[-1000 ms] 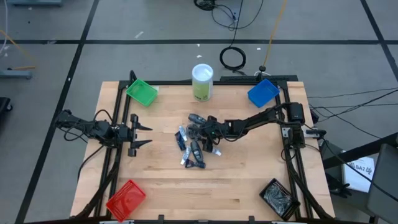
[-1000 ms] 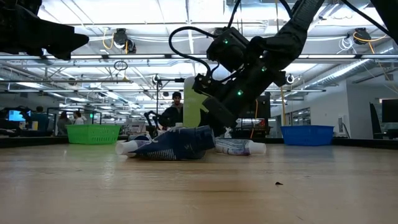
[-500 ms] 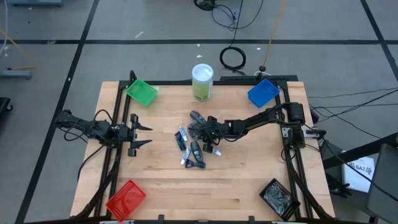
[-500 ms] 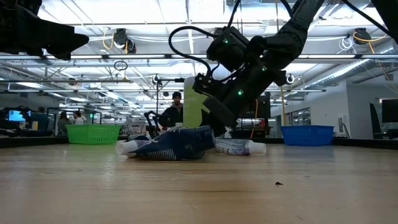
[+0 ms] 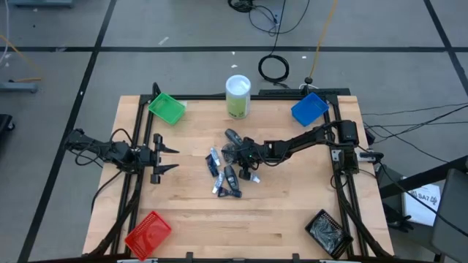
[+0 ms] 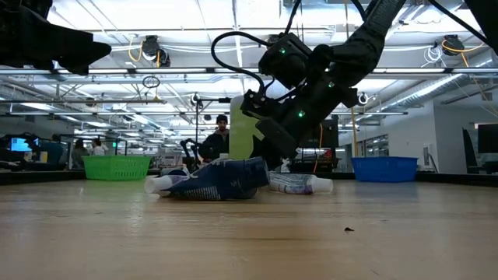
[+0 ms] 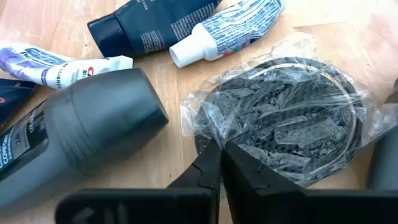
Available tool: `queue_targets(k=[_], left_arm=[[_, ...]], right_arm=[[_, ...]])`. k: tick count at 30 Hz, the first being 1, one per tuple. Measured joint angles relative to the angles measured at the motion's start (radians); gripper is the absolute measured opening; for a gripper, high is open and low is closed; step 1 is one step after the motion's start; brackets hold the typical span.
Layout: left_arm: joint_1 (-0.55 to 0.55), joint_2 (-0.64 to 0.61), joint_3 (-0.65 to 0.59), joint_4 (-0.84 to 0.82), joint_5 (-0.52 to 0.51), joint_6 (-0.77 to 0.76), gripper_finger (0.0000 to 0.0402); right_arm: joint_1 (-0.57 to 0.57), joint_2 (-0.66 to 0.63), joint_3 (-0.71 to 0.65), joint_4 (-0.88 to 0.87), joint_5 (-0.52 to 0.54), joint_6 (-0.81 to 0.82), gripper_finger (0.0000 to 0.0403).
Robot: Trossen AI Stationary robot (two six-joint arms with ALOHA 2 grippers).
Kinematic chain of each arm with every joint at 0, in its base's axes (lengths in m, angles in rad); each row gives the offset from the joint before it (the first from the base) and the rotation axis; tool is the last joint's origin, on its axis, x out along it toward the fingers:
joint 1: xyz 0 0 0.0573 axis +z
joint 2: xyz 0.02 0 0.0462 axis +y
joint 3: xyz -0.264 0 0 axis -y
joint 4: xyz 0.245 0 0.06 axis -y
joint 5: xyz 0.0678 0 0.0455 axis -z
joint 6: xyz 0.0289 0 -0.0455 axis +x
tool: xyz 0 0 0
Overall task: Pick & Place Travel size toiletries
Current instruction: Put the black hairbrush into the black bin
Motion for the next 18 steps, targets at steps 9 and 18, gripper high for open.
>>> queue_targets(k=[9, 18], left_arm=[[0.000, 0.000, 0.000, 0.000, 0.000, 0.001, 0.0216], [0.000, 0.000, 0.000, 0.000, 0.000, 0.001, 0.0216]], right_arm=[[0.000, 0.000, 0.000, 0.008, -0.027, 0.000, 0.0001], [0.001, 0.000, -0.001, 0.017, -0.029, 0.000, 0.0000]])
